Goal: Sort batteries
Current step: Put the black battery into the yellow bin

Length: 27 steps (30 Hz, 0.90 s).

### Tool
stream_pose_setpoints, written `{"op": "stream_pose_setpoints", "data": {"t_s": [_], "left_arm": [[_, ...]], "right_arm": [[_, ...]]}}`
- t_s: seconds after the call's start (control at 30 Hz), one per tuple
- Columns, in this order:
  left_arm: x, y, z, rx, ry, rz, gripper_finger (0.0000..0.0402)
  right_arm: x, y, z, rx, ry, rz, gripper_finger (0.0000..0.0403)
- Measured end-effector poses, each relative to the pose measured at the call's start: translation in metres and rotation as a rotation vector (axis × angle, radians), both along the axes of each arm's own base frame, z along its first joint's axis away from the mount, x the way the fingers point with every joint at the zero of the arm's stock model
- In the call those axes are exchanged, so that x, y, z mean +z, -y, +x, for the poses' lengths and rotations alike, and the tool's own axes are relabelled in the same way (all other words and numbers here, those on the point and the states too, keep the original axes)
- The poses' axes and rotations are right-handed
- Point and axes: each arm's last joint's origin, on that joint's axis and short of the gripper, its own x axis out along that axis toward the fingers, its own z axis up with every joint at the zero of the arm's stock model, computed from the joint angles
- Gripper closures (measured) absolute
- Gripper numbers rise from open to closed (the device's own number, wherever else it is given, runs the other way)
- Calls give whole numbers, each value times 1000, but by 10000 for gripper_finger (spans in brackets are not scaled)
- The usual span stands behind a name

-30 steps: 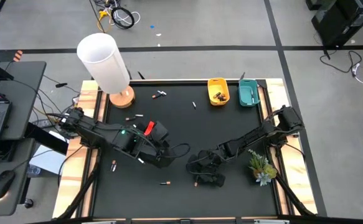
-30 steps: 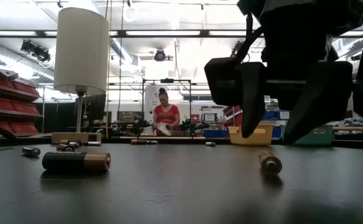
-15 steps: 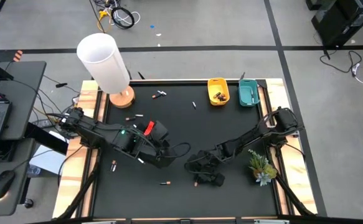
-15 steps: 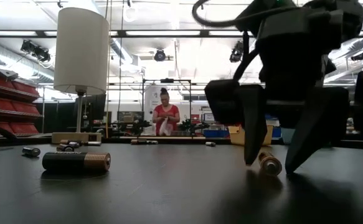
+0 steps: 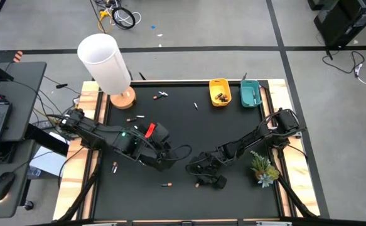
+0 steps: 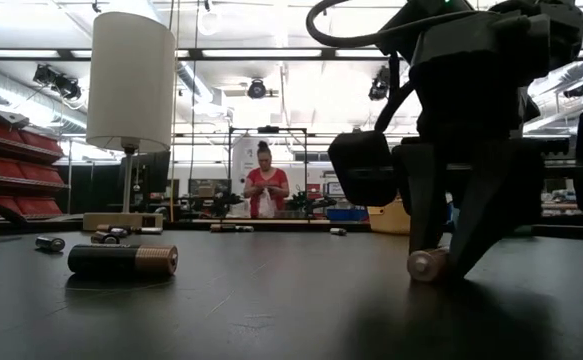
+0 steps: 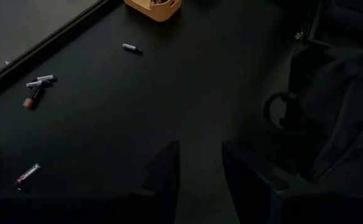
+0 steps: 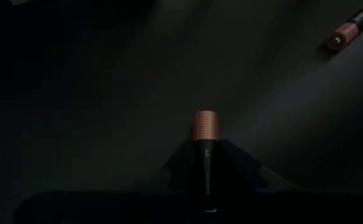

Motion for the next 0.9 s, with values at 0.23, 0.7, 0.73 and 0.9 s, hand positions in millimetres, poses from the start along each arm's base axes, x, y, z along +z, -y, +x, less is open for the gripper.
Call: {"op": "stream_pose_setpoints", "data": {"t_s": [0.23,0.7,0.73,0.9], "left_arm": [[0,0,-1,-18,-20,15,270],[0,-1,-1,-18,-25,35,270],[0,-1,-1,-23,-27,47,270],[1,-4,0,-23,-23,154,270]], "right_arm": [[4,2,0,-63,-19,6,354],[56,78,-11,-456,-92,-80,354],[61,87,-13,-491,-100,-91,354],[81,138,-30,-712,-119,-204,354]]}}
